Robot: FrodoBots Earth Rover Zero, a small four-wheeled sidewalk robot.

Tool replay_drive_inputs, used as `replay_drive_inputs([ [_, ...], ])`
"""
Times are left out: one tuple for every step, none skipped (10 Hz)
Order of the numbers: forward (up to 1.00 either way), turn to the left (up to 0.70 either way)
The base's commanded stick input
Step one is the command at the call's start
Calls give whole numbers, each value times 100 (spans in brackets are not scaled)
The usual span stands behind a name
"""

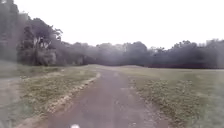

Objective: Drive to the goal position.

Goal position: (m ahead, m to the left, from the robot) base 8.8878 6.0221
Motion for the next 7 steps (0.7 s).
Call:
replay_drive_inputs([
  [45, 0],
  [45, 0],
  [45, 0],
  [45, 0],
  [45, 0],
  [45, 0],
  [45, 0],
])
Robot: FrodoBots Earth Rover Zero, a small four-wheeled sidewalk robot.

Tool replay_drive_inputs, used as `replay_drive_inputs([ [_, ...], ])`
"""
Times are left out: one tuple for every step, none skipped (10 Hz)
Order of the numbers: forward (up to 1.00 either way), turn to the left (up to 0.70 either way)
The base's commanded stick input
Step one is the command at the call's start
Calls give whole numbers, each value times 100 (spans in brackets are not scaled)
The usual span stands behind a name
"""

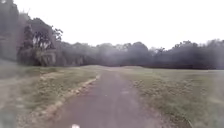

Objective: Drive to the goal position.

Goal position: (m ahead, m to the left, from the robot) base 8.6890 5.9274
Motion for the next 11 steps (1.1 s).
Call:
replay_drive_inputs([
  [45, 0],
  [45, 0],
  [45, 0],
  [45, 0],
  [45, 0],
  [45, 0],
  [45, 0],
  [45, 0],
  [45, 0],
  [45, 0],
  [45, 0],
])
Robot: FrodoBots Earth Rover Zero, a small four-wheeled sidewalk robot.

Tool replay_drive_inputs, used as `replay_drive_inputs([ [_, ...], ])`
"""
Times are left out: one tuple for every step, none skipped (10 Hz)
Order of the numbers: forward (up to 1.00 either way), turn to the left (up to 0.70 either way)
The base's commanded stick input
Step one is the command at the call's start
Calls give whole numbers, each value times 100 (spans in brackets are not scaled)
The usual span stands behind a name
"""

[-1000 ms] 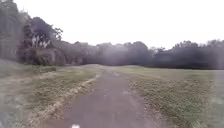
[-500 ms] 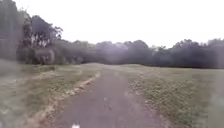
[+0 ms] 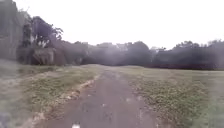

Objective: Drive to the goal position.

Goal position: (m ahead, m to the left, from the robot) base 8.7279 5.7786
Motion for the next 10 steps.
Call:
replay_drive_inputs([
  [45, 0],
  [45, 0],
  [45, 0],
  [45, 0],
  [45, 0],
  [45, 0],
  [45, 0],
  [45, 0],
  [45, 0],
  [45, 0],
])
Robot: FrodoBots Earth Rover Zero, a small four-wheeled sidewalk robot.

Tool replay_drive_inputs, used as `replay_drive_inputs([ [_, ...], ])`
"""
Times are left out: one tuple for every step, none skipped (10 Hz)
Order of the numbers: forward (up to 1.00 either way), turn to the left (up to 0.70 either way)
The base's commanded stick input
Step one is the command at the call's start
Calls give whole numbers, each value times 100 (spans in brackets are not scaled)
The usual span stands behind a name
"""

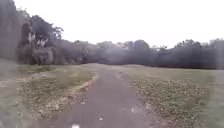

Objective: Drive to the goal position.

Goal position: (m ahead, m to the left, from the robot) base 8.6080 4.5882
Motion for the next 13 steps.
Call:
replay_drive_inputs([
  [45, 0],
  [45, 0],
  [45, 0],
  [45, 0],
  [45, 0],
  [45, 0],
  [45, 0],
  [45, 0],
  [45, 0],
  [45, 0],
  [45, 0],
  [45, 0],
  [45, 0],
])
